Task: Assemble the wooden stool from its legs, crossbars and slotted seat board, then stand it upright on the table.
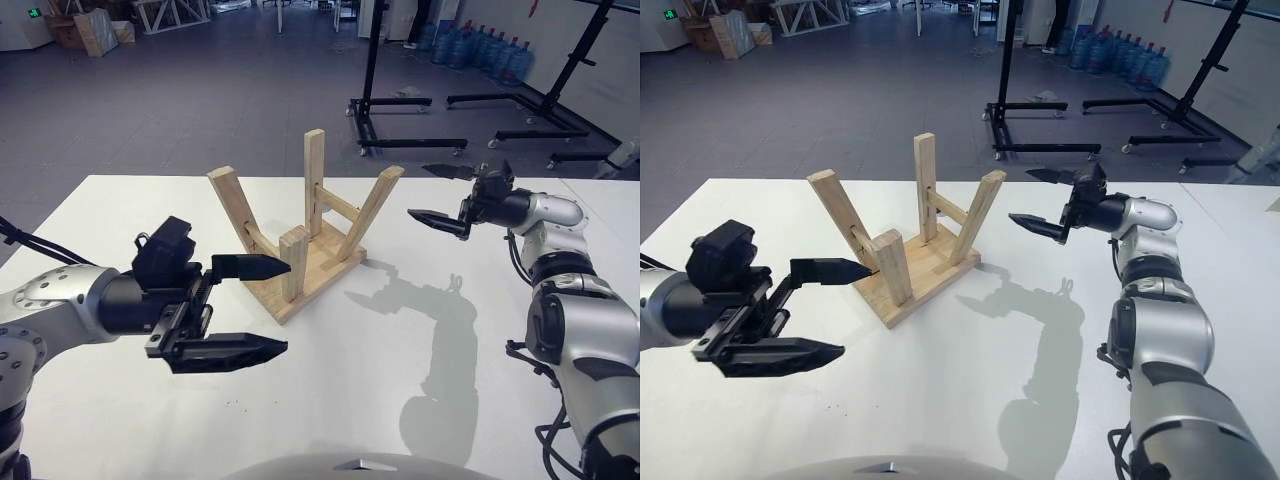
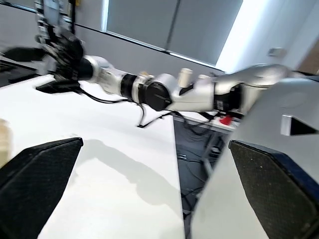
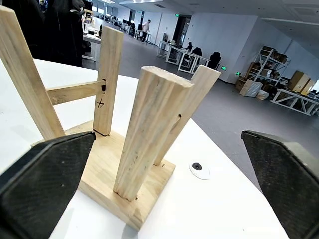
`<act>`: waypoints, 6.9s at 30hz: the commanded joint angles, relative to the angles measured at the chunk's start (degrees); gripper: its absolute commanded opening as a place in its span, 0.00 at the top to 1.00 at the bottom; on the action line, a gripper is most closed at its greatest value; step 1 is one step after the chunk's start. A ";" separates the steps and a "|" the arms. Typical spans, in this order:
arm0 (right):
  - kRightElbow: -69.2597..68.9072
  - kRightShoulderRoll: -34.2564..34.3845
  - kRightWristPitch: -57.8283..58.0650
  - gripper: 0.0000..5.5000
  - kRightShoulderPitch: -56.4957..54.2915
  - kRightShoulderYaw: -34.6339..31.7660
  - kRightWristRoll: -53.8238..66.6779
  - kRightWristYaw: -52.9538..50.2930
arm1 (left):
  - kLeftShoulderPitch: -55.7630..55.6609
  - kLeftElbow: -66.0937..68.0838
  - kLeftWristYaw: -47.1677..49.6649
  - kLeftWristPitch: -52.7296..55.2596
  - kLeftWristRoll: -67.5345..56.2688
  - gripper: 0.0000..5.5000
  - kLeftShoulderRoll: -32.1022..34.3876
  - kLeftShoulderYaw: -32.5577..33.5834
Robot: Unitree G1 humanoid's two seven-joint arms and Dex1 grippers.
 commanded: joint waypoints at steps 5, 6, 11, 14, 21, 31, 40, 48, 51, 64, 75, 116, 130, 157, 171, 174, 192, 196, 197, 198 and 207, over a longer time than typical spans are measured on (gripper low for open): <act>0.56 4.61 0.04 0.02 -4.81 -0.34 -1.62 -1.54 | -14.48 2.12 9.39 -3.85 -1.25 0.02 -2.06 -2.32; 0.55 5.03 0.30 0.02 -4.99 -0.44 -1.59 -1.36 | -15.34 2.08 10.48 -4.07 -1.26 0.02 -2.39 -2.64; 0.40 6.86 1.62 0.02 -4.28 0.09 -2.20 0.58 | -14.33 0.46 11.91 -5.41 5.40 0.02 -4.23 -6.80; 0.23 7.87 2.95 0.02 -3.94 -0.15 -1.89 2.29 | -13.85 0.73 12.03 -6.80 10.34 0.02 -5.36 -8.86; -4.42 8.68 6.96 0.02 -0.49 3.72 2.76 3.93 | -14.10 6.11 9.53 -13.49 27.75 0.02 -5.99 -13.04; -38.66 -1.06 21.04 0.02 16.67 16.67 25.00 3.93 | -9.41 16.55 -12.39 -20.95 35.95 0.02 1.27 -10.33; -67.04 -1.70 32.49 0.02 33.03 10.95 29.15 -2.45 | -13.24 22.47 -13.54 -21.90 37.56 0.02 -2.04 -9.55; -74.09 -2.60 41.40 0.02 42.34 7.31 22.52 -23.80 | -13.07 25.09 -24.27 -21.50 35.34 0.02 -4.16 -13.57; -76.82 -1.94 43.42 0.02 42.93 8.11 19.37 -30.06 | -14.49 29.34 -26.53 -21.93 35.78 0.02 -5.52 -13.94; -81.37 -3.53 45.80 0.15 40.52 7.44 19.43 -30.13 | -12.95 33.77 -28.66 -28.03 42.54 0.22 -9.01 -15.85; -79.72 -3.03 43.38 0.53 39.97 9.22 17.02 -27.70 | -12.38 35.07 -28.79 -28.45 44.07 0.54 -11.52 -16.77; -41.96 9.26 100.53 0.50 17.12 -8.58 39.64 -63.75 | -38.85 85.13 12.65 13.21 38.22 0.49 -29.59 -3.12; -16.96 -0.24 78.84 0.02 -4.82 -15.44 29.64 -59.45 | -53.98 98.11 21.74 -8.21 38.60 0.06 -24.09 13.61; -87.54 -8.01 38.76 0.02 70.14 7.32 8.58 -25.12 | 19.63 24.22 -23.27 -46.37 55.88 0.02 -5.97 -14.05; -81.16 -4.77 37.22 0.02 58.29 14.30 6.65 -25.26 | 15.89 26.19 -20.59 -50.77 60.65 0.02 -10.85 -20.57; -78.12 -3.53 34.97 0.02 56.25 15.88 5.03 -25.34 | 13.83 28.64 -19.19 -53.46 62.38 0.02 -12.56 -21.16; -74.85 -3.23 33.82 0.44 54.06 13.61 10.40 -21.06 | 7.89 32.37 -23.28 -49.03 61.08 0.39 -11.50 -23.71; -75.11 -3.46 34.50 0.56 54.21 14.77 9.98 -19.82 | 5.51 33.79 -23.39 -47.45 61.91 0.50 -11.29 -24.47; -75.42 -3.35 34.93 0.59 54.30 15.07 10.09 -19.62 | 4.90 33.97 -23.50 -46.85 61.94 0.53 -11.34 -24.63; -75.74 -3.28 35.53 0.61 54.28 15.41 10.22 -19.50 | 4.18 34.07 -23.49 -45.68 61.80 0.55 -11.39 -24.83; -78.91 -3.76 56.68 0.66 46.77 10.08 21.79 -22.97 | -3.63 29.96 -21.17 -21.67 51.29 0.66 -11.66 -21.17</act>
